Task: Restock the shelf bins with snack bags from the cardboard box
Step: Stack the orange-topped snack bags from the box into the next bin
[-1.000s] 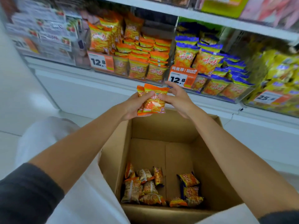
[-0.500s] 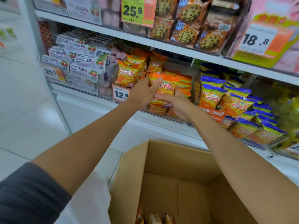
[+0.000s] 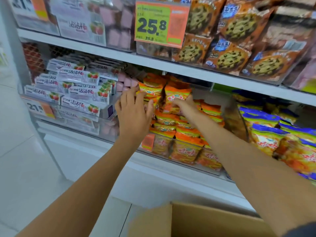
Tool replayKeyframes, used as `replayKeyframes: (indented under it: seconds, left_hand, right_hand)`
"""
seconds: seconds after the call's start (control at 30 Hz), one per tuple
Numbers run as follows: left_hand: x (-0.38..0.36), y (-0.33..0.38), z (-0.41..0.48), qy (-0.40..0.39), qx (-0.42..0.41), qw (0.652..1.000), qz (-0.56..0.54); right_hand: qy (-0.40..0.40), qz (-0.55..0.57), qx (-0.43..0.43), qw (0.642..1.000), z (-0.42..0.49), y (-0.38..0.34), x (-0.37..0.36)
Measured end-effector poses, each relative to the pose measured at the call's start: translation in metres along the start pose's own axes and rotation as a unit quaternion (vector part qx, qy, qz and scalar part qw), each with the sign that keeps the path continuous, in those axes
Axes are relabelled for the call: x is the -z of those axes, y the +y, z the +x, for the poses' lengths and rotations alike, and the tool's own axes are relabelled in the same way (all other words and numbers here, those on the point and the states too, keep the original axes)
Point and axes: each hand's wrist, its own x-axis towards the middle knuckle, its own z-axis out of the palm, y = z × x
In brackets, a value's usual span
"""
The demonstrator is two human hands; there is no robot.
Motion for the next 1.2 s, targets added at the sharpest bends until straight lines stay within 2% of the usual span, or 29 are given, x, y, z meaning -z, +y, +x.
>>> replayKeyframes:
  seconds: [0.13, 0.2, 0.27, 0.33, 0.5, 0.67, 0.8, 0.87, 1.0, 1.03, 1.1, 1.2]
  left_hand:
    - [-0.002, 0.000, 0.000, 0.007, -0.004, 1.000, -0.007]
    - [-0.002, 0.000, -0.001, 0.018, -0.006, 1.000, -0.010]
    - [-0.003, 0.000, -0.002, 0.026, -0.008, 1.000, -0.010]
    - [-0.002, 0.000, -0.002, 0.032, -0.008, 0.999, -0.016]
    - [-0.001, 0.000, -0.002, 0.018, -0.006, 1.000, -0.017]
    - [0.003, 0.001, 0.000, 0.004, -0.013, 1.000, -0.021]
    - [0.013, 0.005, 0.000, -0.018, -0.020, 0.999, -0.041]
    - [0.021, 0.011, -0.004, -0.005, -0.030, 0.999, -0.028]
    - [0.045, 0.038, -0.020, 0.008, -0.087, 0.996, 0.004]
    - [0.051, 0.047, -0.027, -0.020, -0.106, 0.994, -0.015]
    - [0.061, 0.065, -0.048, -0.128, -0.115, 0.982, -0.083]
    - [0.069, 0.090, -0.098, -0.266, -0.082, 0.948, -0.156]
  right_hand:
    - [0.037, 0.007, 0.035, 0.999, 0.006, 0.010, 0.002]
    - [0.062, -0.031, 0.077, 0.995, 0.003, 0.013, -0.001]
    - [0.037, -0.076, 0.121, 0.989, 0.002, 0.017, -0.004]
    - [0.023, -0.109, 0.130, 0.985, 0.000, 0.018, -0.006]
    - [0.064, -0.208, 0.168, 0.962, -0.005, 0.021, -0.009]
    - [0.039, -0.224, 0.142, 0.963, -0.004, 0.019, -0.005]
    - [0.064, -0.228, 0.149, 0.960, -0.015, 0.020, 0.000]
    - [0.082, -0.248, 0.170, 0.950, -0.028, 0.018, 0.005]
    - [0.120, -0.277, 0.267, 0.915, -0.073, 0.015, 0.027]
    - [0.122, -0.290, 0.284, 0.906, -0.088, 0.017, 0.035]
    - [0.111, -0.312, 0.301, 0.894, -0.117, 0.024, 0.052]
    - [0.086, -0.328, 0.288, 0.896, -0.163, 0.054, 0.080]
